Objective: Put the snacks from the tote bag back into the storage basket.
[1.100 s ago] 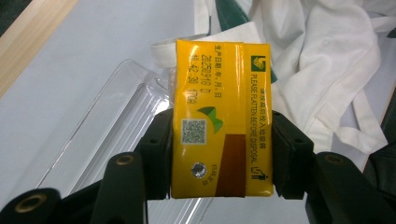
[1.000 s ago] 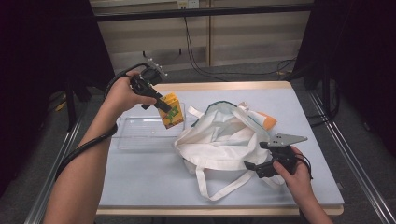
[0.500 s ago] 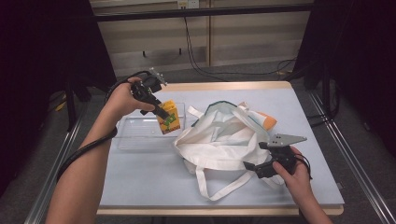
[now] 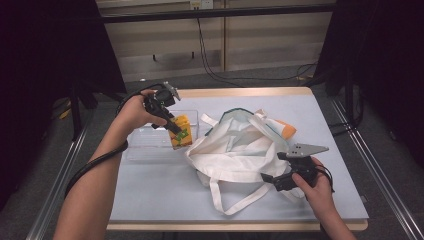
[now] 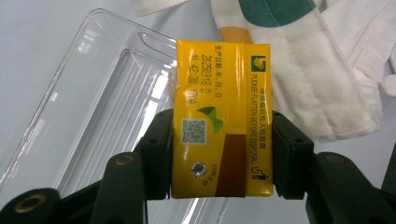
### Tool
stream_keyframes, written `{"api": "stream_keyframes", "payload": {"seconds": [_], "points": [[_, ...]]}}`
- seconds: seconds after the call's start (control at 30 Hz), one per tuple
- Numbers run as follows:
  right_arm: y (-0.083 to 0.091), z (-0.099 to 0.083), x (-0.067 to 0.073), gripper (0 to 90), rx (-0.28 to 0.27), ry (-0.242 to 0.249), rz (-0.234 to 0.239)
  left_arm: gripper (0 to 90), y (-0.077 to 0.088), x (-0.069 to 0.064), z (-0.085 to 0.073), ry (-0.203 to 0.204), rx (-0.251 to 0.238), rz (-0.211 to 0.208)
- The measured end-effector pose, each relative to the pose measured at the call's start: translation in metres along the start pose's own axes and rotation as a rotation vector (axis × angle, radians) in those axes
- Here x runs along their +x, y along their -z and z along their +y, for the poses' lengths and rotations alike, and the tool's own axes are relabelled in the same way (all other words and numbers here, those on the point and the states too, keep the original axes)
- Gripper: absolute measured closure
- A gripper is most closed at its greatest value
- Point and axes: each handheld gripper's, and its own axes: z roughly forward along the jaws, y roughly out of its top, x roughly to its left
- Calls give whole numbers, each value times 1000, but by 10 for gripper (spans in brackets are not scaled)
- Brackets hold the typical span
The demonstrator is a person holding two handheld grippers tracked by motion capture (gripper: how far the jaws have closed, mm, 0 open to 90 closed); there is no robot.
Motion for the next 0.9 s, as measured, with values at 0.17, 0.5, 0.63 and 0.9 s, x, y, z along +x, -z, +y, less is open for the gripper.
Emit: {"api": "stream_keyframes", "payload": {"seconds": [0.17, 0.5, 0.63, 0.9], "points": [[-1, -1, 0, 25, 3, 1, -1, 493, -7, 1, -3, -15, 7, -7], [-1, -1, 0, 25, 7, 0, -2, 491, -22, 3, -9, -50, 19, -33], [-2, -1, 1, 25, 7, 2, -2, 490, -28, 3, -9, -75, 22, -34], [-2, -2, 0, 25, 10, 1, -2, 484, -35, 3, -10, -97, 6, -34]]}}
